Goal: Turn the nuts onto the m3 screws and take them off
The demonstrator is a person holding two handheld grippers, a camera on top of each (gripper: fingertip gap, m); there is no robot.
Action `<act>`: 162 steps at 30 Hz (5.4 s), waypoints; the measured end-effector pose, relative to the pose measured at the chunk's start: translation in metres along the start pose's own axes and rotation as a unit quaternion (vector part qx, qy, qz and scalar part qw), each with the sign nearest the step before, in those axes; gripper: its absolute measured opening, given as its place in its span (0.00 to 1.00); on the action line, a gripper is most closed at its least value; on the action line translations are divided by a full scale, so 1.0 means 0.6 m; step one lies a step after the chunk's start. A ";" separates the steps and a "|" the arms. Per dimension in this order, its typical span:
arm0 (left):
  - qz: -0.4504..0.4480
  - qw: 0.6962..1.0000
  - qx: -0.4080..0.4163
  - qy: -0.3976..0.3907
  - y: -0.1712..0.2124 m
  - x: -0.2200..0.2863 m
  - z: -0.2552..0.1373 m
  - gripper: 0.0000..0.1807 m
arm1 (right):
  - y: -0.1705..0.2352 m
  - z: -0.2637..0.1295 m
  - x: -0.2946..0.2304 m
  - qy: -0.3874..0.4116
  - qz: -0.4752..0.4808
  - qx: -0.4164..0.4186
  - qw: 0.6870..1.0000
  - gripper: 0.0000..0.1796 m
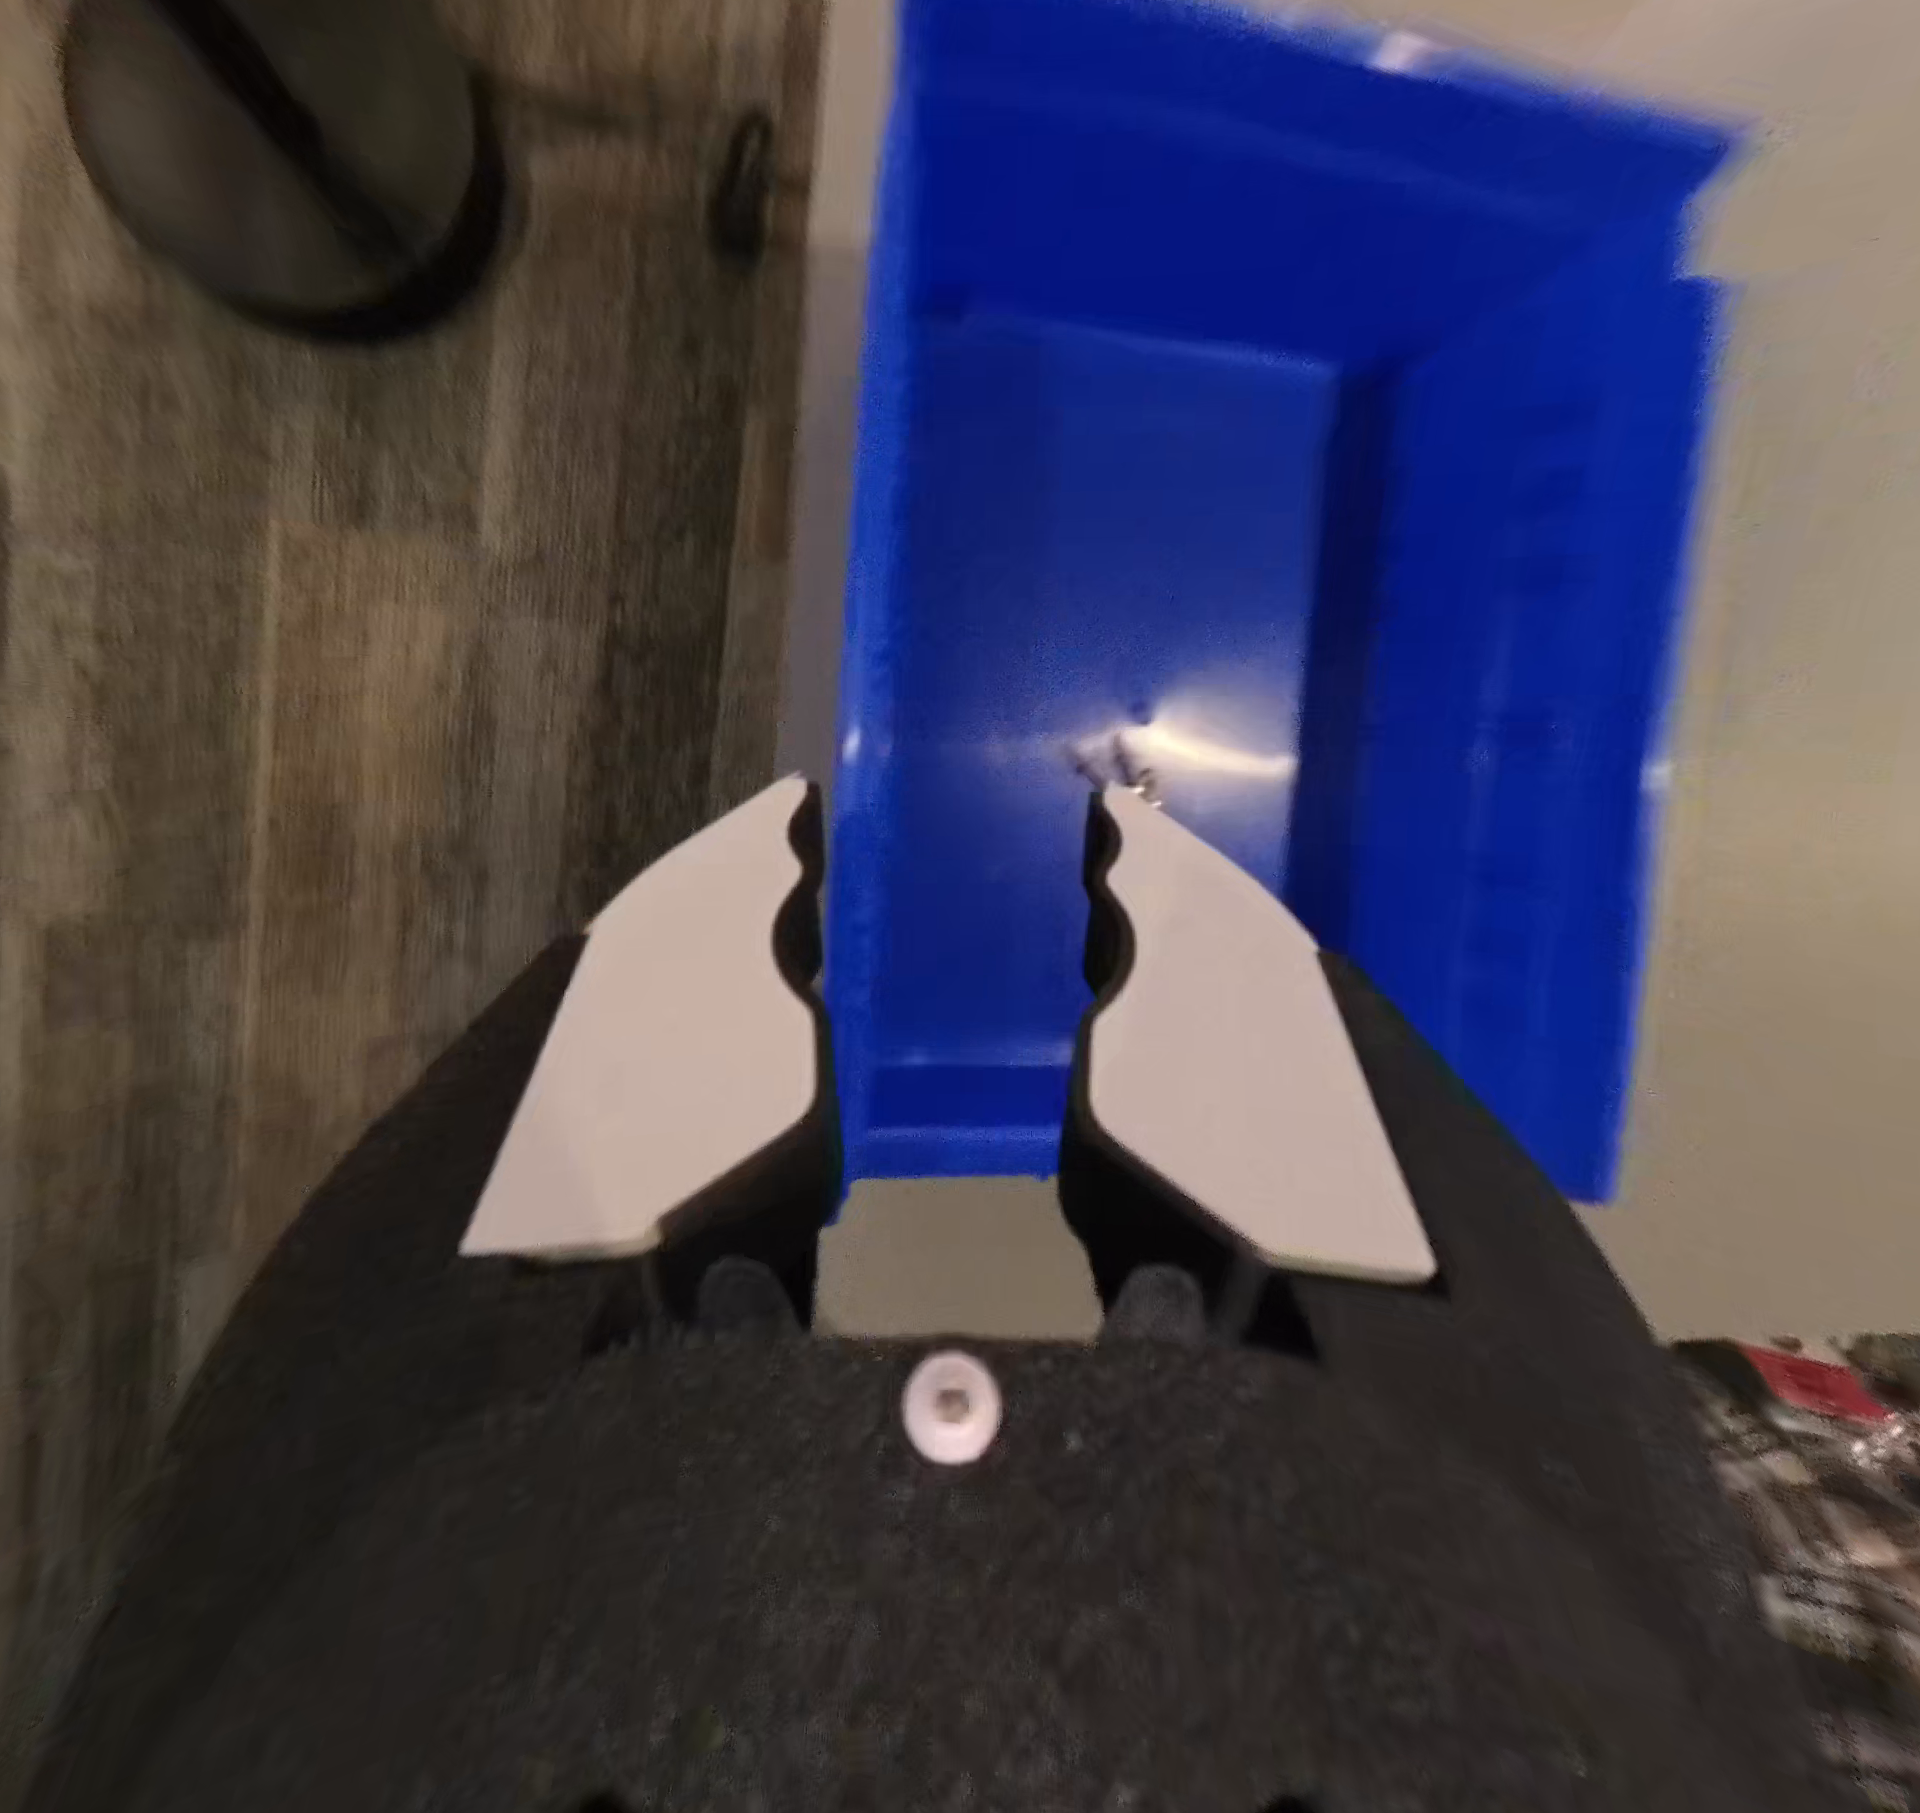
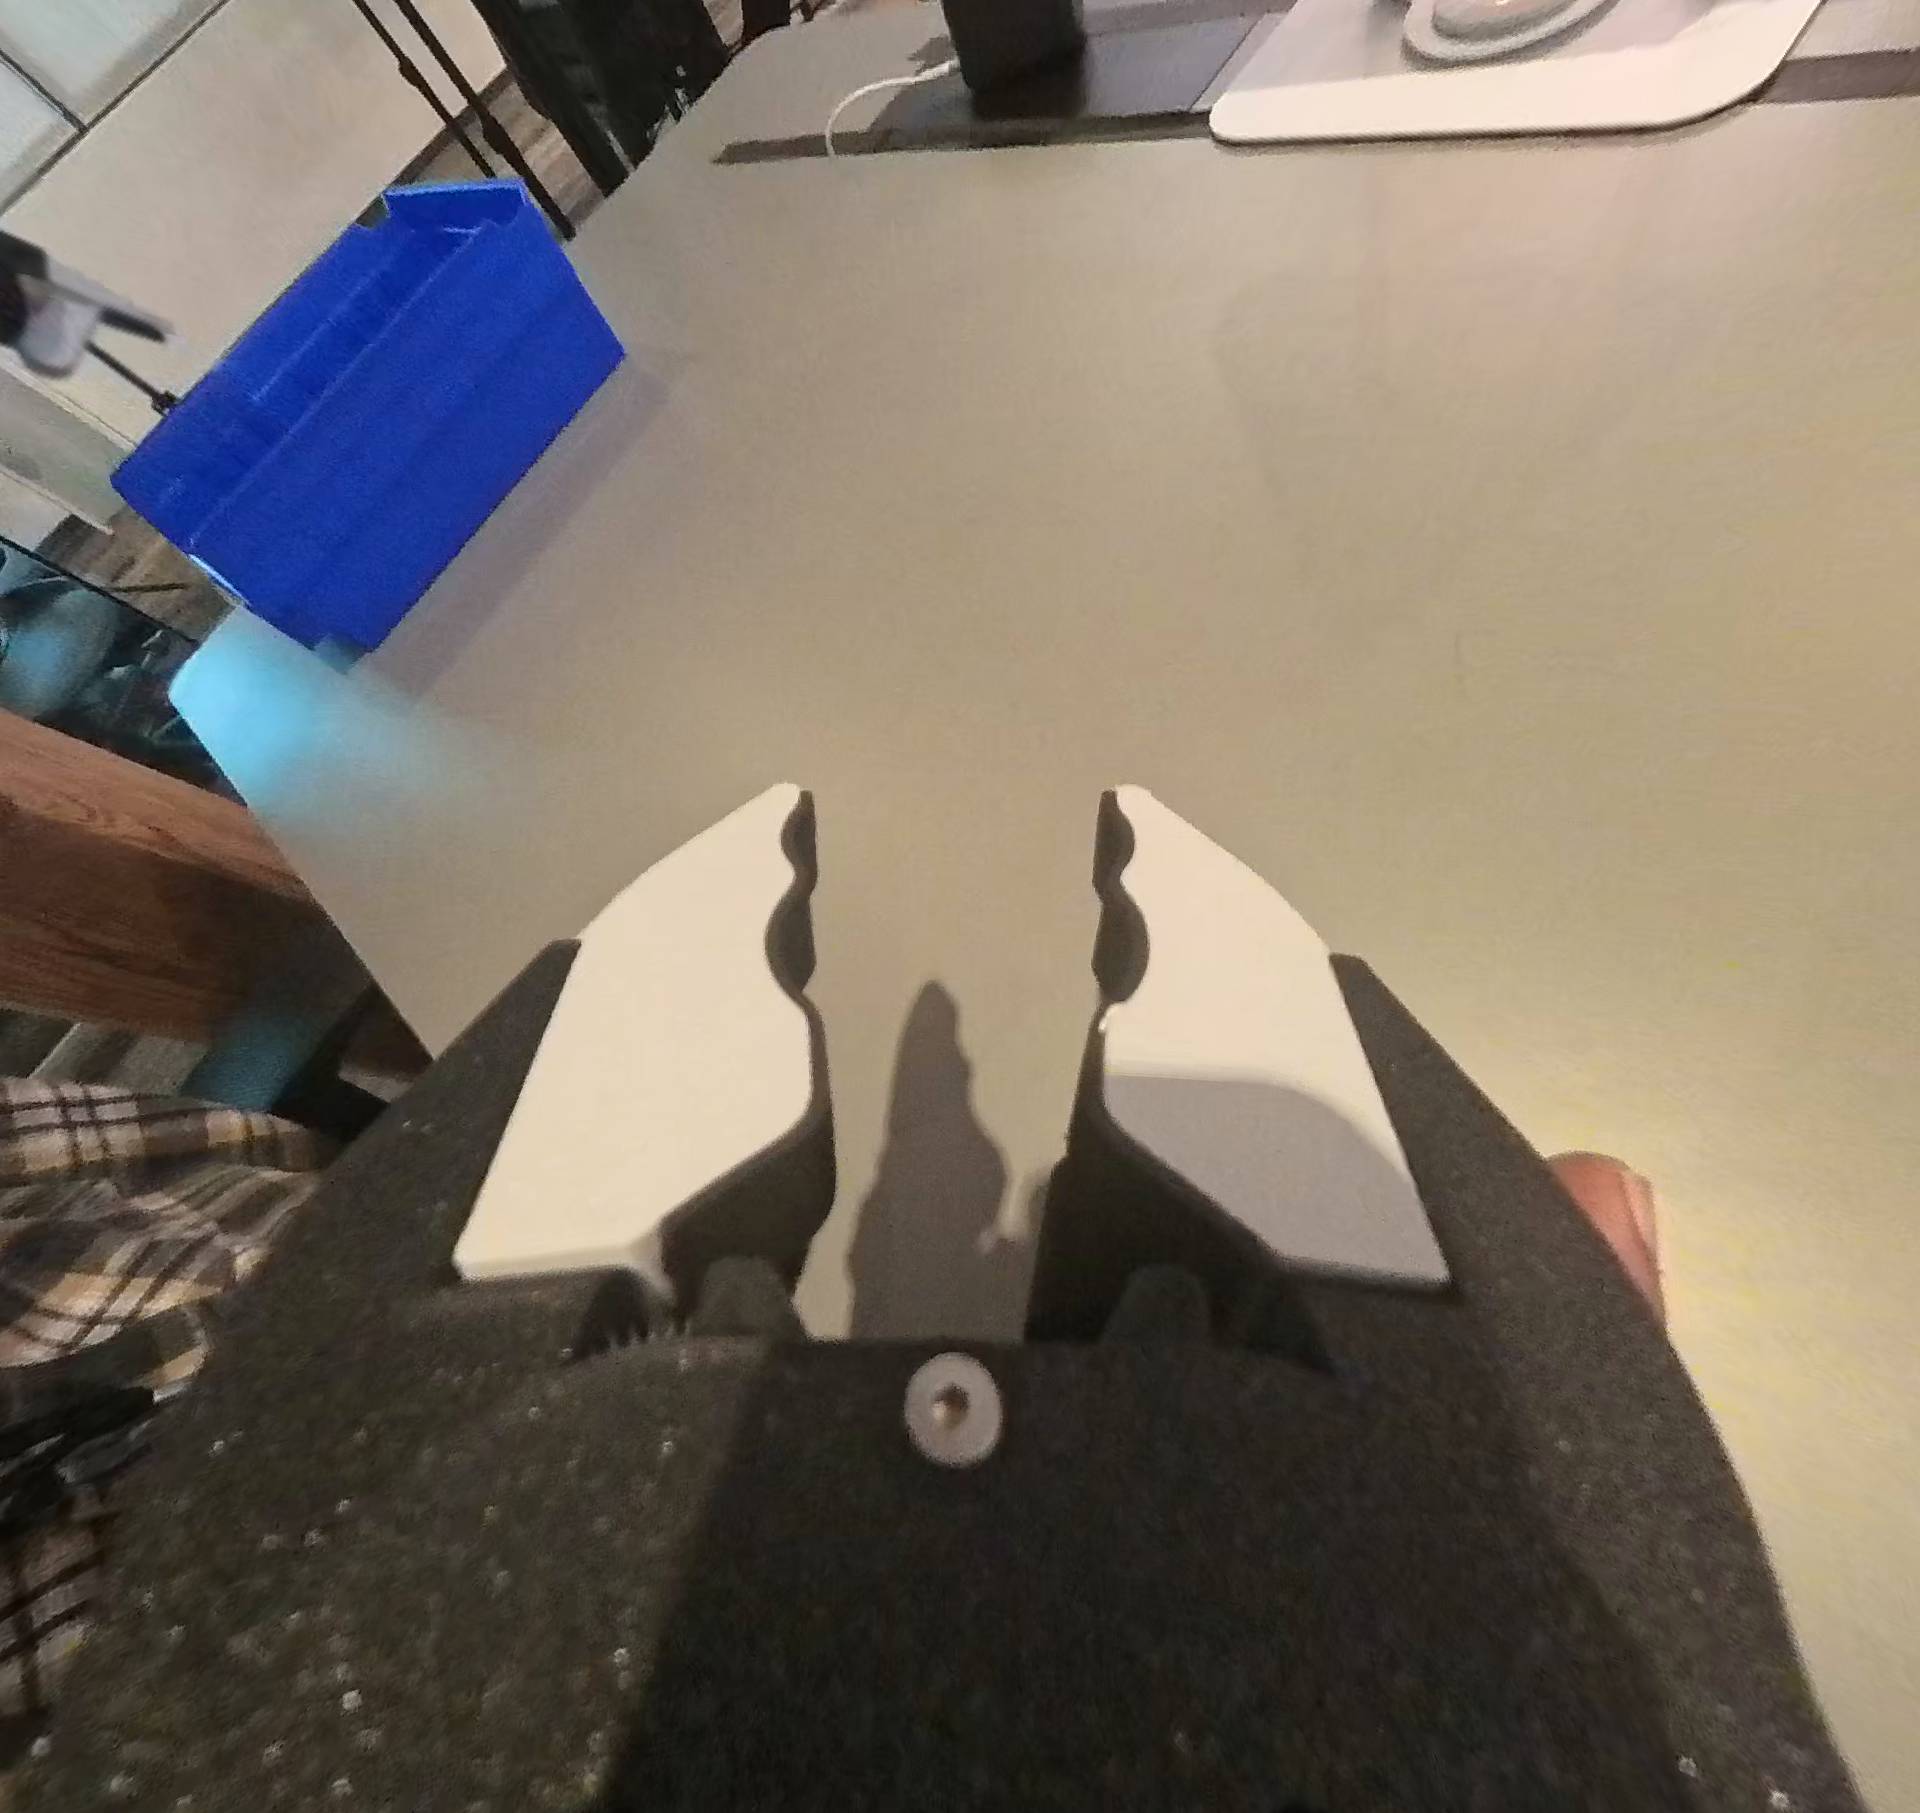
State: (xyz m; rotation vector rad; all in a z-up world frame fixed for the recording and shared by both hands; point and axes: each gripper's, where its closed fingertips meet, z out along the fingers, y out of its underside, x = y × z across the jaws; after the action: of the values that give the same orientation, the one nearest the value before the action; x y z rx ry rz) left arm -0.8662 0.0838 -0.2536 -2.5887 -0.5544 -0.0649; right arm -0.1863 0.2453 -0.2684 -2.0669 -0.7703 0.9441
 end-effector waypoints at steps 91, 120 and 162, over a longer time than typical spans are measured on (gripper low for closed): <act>0.092 0.985 -0.146 -0.024 0.120 0.112 0.165 0.01 | 0.006 0.000 -0.021 -0.017 -0.007 -0.006 1.000 0.28; 0.367 0.693 0.335 0.522 0.030 0.861 -0.024 0.01 | 0.006 0.003 0.019 0.004 0.006 0.011 1.000 0.28; 0.321 0.632 0.272 0.650 0.117 0.905 0.055 0.01 | -0.174 0.227 -0.106 -0.149 -0.194 0.195 0.950 0.65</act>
State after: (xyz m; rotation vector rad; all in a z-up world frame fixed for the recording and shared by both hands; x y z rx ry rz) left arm -0.3425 0.2463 -0.2363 -1.3778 0.7767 -1.1770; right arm -0.3536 0.3053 -0.2244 -1.3830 -1.0094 1.0905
